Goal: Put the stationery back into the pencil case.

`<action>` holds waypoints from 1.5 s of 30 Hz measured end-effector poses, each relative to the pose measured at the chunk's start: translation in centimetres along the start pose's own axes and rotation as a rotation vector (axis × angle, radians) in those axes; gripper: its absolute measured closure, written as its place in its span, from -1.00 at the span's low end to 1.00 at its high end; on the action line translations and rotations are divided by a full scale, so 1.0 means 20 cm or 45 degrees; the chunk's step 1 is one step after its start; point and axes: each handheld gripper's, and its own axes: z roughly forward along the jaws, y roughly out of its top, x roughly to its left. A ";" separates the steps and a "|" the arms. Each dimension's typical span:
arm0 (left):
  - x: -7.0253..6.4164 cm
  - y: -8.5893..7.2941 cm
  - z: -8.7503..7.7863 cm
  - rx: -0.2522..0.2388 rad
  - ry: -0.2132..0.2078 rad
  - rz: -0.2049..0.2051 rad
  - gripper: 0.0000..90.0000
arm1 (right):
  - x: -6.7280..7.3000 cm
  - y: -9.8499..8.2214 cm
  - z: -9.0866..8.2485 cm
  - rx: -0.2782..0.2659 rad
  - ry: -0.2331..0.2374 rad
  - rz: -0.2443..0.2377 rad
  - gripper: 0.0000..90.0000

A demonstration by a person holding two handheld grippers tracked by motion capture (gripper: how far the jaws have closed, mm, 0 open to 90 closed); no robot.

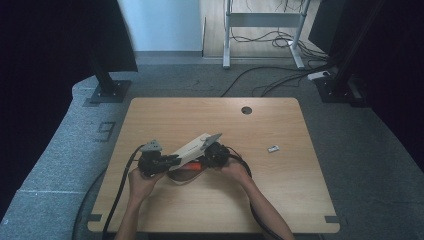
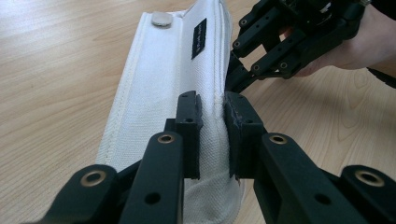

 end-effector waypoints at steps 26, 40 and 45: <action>0.00 0.00 0.00 0.002 -0.009 -0.001 0.70 | -0.07 -0.17 -0.14 0.043 -0.069 0.077 0.69; 0.00 0.00 0.01 0.004 -0.012 0.001 0.70 | -0.10 -0.10 -0.11 0.043 -0.119 0.068 0.60; 0.00 0.00 0.01 0.004 -0.018 0.001 0.70 | -0.09 -0.12 -0.12 0.053 -0.098 0.062 0.39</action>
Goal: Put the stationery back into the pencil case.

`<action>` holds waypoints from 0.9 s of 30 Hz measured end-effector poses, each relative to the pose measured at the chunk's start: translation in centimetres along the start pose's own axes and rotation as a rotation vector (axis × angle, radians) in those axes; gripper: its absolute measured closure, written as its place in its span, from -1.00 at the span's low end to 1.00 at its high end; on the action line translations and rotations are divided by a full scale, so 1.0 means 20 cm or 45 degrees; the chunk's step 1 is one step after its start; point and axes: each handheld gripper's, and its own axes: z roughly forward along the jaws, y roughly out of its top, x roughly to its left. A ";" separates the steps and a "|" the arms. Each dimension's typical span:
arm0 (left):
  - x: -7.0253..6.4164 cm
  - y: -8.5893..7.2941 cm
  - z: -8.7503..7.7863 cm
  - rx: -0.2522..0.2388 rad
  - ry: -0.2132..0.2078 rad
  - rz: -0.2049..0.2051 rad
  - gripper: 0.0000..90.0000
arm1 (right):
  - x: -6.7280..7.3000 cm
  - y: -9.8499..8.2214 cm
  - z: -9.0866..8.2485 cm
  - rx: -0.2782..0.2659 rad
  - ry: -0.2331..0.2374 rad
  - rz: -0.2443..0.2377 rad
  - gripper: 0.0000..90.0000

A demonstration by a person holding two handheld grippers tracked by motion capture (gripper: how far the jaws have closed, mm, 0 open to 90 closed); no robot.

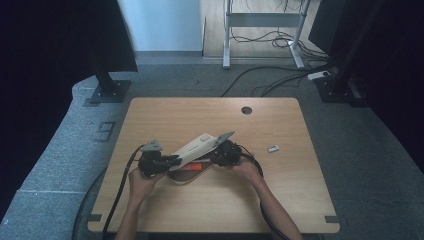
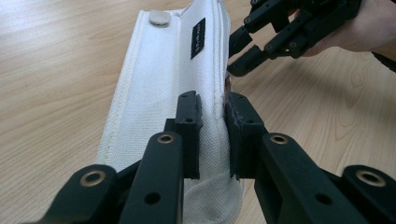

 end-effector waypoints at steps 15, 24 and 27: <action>0.00 0.00 0.00 0.003 -0.004 0.000 0.70 | 0.00 -0.07 -0.01 0.029 0.037 0.011 0.62; 0.00 0.00 0.00 0.004 -0.004 0.002 0.70 | 0.01 -0.02 0.00 -0.007 0.017 -0.010 0.75; 0.00 0.00 0.00 0.003 -0.004 0.002 0.70 | 0.01 0.01 0.01 -0.024 -0.001 -0.013 0.79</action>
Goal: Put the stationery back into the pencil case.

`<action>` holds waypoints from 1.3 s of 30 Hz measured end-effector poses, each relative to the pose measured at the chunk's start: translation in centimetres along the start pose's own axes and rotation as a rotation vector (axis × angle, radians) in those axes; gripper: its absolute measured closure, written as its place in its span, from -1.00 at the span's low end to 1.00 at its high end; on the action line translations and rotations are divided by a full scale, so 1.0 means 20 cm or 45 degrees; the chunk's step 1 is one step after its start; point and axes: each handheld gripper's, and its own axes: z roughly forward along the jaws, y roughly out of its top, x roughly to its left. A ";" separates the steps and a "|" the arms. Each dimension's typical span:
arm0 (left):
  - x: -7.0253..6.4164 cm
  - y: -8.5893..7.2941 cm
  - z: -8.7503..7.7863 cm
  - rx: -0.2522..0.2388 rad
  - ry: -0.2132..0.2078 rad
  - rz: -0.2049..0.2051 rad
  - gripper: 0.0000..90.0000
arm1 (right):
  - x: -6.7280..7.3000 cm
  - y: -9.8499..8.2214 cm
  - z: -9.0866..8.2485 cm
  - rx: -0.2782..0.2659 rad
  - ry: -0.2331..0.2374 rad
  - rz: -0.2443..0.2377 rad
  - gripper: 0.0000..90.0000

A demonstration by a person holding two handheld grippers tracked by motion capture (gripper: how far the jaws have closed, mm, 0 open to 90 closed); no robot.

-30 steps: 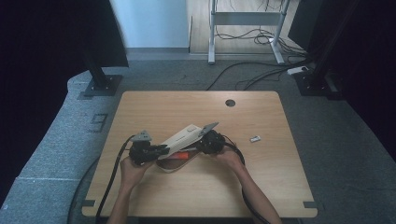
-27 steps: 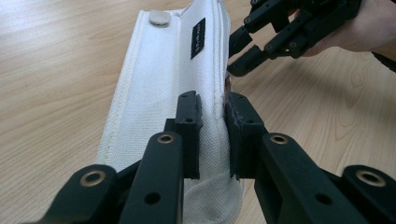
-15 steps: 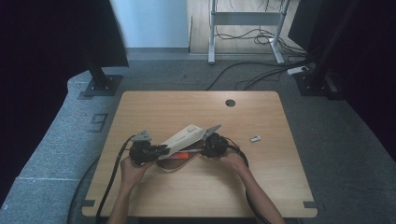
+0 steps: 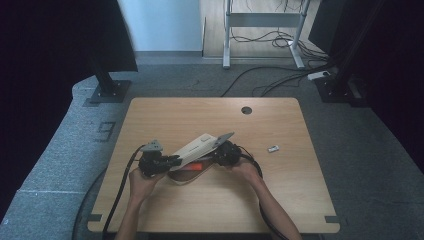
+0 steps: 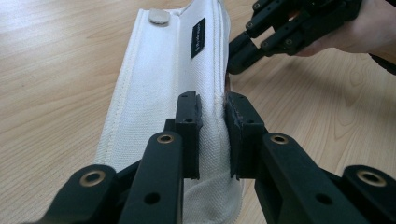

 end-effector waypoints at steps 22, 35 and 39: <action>0.00 0.00 0.00 0.001 -0.004 0.000 0.70 | -0.04 -0.06 -0.13 -0.051 -0.056 0.097 -0.16; 0.00 0.00 0.01 0.004 -0.006 0.002 0.69 | -0.13 -0.22 -0.26 -0.057 -0.185 0.204 -0.45; 0.00 0.00 0.01 0.004 -0.006 0.001 0.69 | -0.16 -0.28 -0.31 -0.065 -0.222 0.249 -0.48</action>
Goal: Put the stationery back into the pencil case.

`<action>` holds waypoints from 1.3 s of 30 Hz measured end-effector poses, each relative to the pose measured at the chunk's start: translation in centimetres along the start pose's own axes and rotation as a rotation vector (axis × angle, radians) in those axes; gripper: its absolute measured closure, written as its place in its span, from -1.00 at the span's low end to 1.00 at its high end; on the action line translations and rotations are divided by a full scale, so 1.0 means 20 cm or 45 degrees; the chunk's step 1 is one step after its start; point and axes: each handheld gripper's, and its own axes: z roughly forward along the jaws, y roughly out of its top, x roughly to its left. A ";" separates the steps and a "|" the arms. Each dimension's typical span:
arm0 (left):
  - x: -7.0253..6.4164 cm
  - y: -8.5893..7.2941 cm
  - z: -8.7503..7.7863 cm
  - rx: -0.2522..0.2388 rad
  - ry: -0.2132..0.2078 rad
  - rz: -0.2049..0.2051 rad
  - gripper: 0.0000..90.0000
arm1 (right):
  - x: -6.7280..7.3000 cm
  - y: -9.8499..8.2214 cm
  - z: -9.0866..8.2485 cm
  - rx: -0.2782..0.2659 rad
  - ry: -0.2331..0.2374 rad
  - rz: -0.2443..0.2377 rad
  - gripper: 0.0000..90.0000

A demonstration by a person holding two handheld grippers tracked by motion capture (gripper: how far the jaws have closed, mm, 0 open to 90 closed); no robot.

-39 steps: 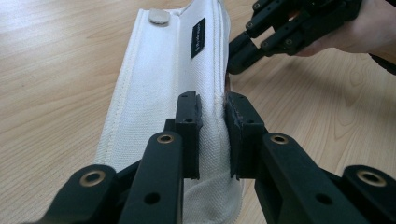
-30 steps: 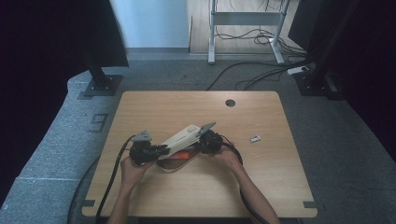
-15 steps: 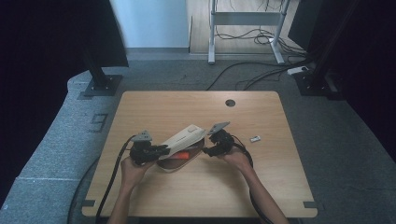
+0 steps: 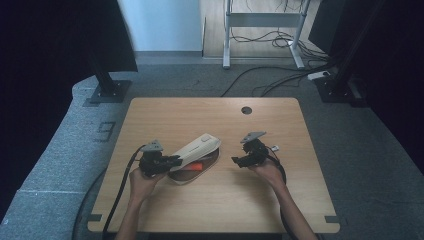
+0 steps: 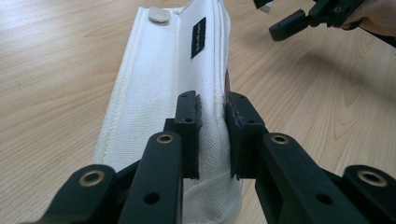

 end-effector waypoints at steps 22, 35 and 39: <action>0.00 0.00 0.00 -0.004 -0.005 -0.015 0.70 | -0.24 -0.21 -0.15 -0.003 -0.183 0.202 -0.50; 0.00 0.00 0.00 0.001 -0.008 -0.007 0.69 | -0.39 -0.32 -0.23 -0.015 -0.299 0.323 -0.49; 0.00 0.00 0.00 0.005 -0.009 -0.001 0.69 | -0.43 -0.34 -0.23 -0.014 -0.314 0.350 -0.48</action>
